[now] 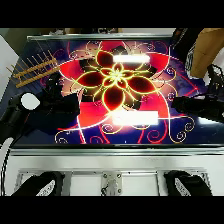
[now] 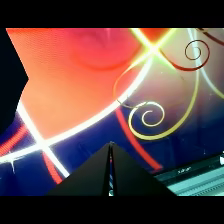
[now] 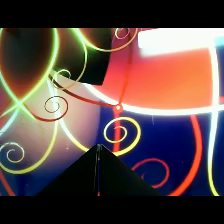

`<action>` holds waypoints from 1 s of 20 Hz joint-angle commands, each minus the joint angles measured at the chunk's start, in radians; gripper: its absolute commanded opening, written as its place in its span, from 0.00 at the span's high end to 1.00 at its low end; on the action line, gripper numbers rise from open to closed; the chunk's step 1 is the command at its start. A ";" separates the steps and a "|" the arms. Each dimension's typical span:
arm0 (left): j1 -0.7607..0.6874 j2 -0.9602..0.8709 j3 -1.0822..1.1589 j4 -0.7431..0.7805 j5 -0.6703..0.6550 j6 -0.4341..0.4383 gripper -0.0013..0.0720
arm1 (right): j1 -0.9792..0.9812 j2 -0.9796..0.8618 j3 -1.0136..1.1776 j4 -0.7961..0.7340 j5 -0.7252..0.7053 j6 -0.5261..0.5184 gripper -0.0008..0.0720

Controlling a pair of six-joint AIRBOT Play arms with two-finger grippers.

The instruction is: Fold the clothes and pants, and hang the long-sleeved shirts on hangers.

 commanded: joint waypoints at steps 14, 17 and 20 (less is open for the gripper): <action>0.097 0.000 0.151 0.267 0.077 0.066 0.02 | 0.001 -0.001 0.000 0.000 0.000 0.000 0.96; 0.207 -0.044 0.277 0.527 0.103 -0.005 0.05 | 0.001 -0.002 0.000 0.000 0.000 0.000 0.96; 0.277 -0.159 0.304 0.582 0.087 -0.043 0.05 | 0.001 -0.001 0.000 0.000 0.000 0.000 0.96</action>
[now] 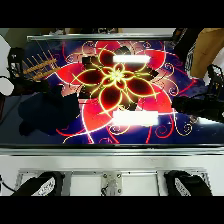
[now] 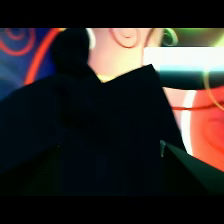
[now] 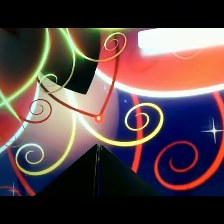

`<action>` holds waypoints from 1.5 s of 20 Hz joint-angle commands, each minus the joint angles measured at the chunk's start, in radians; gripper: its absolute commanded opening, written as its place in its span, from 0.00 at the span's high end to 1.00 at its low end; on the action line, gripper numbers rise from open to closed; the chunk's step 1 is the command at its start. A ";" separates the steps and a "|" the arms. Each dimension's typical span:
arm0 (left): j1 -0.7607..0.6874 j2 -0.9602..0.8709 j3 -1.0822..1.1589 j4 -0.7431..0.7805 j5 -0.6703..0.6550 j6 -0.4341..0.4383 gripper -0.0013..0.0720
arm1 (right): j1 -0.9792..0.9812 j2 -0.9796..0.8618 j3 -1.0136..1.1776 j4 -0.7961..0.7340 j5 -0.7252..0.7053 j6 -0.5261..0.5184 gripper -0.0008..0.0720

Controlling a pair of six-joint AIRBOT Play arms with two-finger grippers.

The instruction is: Fold the clothes and pants, and hang the long-sleeved shirts on hangers.

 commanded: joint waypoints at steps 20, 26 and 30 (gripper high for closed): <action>-0.320 -0.180 0.434 0.152 -0.128 -0.107 0.97 | 0.001 -0.007 0.000 0.000 0.000 0.000 0.96; -0.734 -0.140 0.443 0.154 -0.115 -0.106 0.97 | 0.001 -0.007 0.000 0.039 0.000 0.001 0.96; -0.891 -0.284 0.443 0.154 -0.080 -0.092 0.69 | 0.001 -0.007 0.000 0.056 -0.001 0.000 0.96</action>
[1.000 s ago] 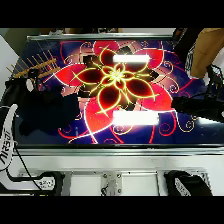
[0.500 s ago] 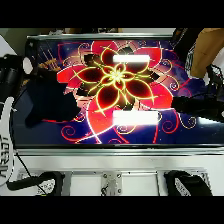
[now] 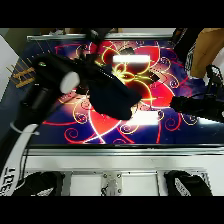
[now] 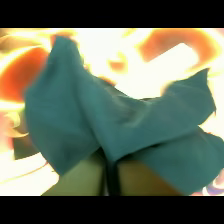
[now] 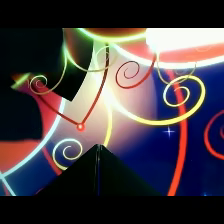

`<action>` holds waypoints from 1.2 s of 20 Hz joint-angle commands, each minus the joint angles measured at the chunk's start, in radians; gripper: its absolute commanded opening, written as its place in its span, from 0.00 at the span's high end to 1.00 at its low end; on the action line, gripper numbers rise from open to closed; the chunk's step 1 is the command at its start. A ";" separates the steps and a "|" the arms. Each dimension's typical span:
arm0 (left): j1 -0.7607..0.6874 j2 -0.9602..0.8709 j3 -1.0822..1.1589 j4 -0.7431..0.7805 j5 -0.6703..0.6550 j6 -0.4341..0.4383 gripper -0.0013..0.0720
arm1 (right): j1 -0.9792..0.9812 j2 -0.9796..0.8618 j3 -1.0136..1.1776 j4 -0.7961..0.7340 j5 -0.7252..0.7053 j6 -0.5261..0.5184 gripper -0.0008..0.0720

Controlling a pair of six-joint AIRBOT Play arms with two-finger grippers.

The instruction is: Fold the clothes and pants, and hang the long-sleeved shirts on hangers.

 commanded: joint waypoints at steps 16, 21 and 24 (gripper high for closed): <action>0.552 -0.266 -0.418 -0.701 0.203 -0.114 0.05 | 0.001 0.000 0.000 0.007 0.000 0.000 0.96; 0.470 -0.385 -0.418 -0.742 0.240 -0.108 0.05 | 0.001 0.000 0.000 0.007 0.000 0.000 0.96; 0.420 -0.410 -0.415 -0.835 0.298 -0.064 0.05 | 0.001 0.000 0.000 0.007 0.000 0.000 0.96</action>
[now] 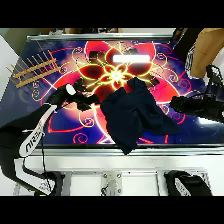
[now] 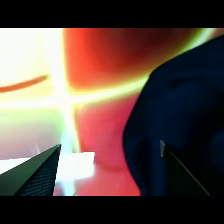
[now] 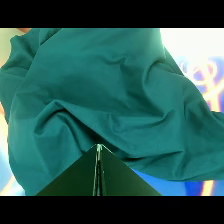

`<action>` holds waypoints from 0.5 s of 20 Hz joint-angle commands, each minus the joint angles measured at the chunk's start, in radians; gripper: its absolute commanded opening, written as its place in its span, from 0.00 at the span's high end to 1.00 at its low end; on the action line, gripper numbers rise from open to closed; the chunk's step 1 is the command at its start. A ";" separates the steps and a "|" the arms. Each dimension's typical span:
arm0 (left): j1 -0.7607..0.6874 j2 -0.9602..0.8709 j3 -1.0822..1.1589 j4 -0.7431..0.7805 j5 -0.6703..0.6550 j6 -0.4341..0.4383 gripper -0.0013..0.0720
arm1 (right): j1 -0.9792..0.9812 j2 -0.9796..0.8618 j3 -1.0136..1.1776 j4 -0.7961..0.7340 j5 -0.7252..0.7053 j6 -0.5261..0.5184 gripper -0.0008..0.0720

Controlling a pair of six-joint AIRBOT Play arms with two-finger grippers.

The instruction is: Fold the clothes and pants, and hang the long-sleeved shirts on hangers.

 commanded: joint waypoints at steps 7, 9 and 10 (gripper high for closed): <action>-0.126 -0.189 0.222 -0.085 -0.034 0.032 0.24 | 0.001 0.000 0.000 0.008 0.000 0.001 0.96; -0.116 -0.209 0.259 -0.085 -0.062 0.034 0.96 | 0.000 -0.008 0.000 -0.002 -0.019 0.000 0.83; -0.100 -0.204 0.271 -0.085 -0.074 0.042 0.97 | -0.005 -0.022 0.000 -0.004 -0.035 0.000 0.47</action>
